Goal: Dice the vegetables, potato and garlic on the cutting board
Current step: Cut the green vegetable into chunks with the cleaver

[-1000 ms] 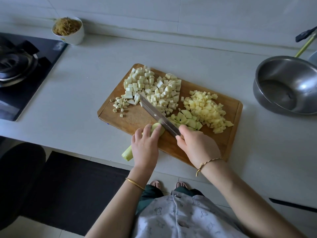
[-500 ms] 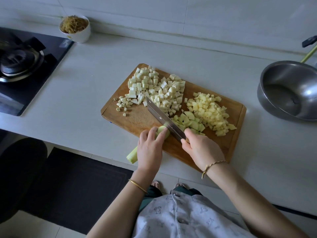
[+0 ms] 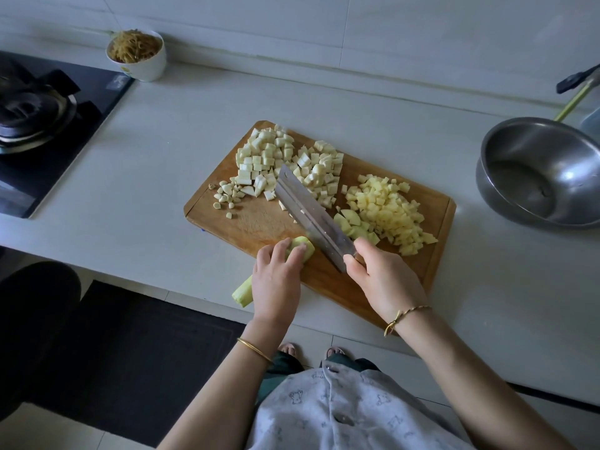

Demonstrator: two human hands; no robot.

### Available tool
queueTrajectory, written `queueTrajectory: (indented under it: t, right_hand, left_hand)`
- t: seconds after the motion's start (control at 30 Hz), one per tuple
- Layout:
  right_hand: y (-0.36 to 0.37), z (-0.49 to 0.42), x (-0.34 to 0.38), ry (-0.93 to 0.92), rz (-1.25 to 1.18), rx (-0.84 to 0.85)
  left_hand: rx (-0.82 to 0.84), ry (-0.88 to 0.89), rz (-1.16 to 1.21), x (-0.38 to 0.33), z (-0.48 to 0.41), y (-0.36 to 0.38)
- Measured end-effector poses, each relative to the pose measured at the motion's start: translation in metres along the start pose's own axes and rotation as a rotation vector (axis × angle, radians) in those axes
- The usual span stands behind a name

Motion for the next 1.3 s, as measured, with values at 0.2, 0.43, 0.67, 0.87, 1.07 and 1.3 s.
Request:
queueTrajectory:
  t: [0.2, 0.43, 0.67, 0.87, 1.07, 1.3]
  right_hand:
    - [0.005, 0.000, 0.003, 0.002, 0.037, 0.016]
    - [0.020, -0.010, 0.005, 0.029, 0.079, 0.047]
    - [0.012, -0.006, -0.002, 0.040, -0.020, -0.035]
    - [0.002, -0.004, 0.005, -0.021, 0.024, -0.023]
    - [0.013, -0.006, 0.009, -0.017, 0.085, 0.005]
    - [0.025, -0.012, 0.003, 0.031, 0.049, 0.007]
  left_hand:
    - [0.003, 0.002, 0.019, 0.000, 0.000, 0.001]
    - [-0.004, 0.009, 0.029, 0.000, 0.001, -0.001]
    - [-0.016, 0.002, 0.033, 0.000, 0.001, 0.000]
    - [0.003, -0.001, 0.025, 0.001, 0.000, 0.001]
    - [-0.004, 0.012, 0.021, 0.001, 0.000, 0.000]
    - [0.010, 0.021, 0.043, 0.003, 0.001, 0.003]
Point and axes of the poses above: each hand's wrist, its own z-axis away from the middle knuckle, its own y-axis out of the palm, x = y × z, the point moved 3 cm from there along -z, towards the middle knuckle, and after that the axes turned 3 degrees about y, right-handed, at the moved point
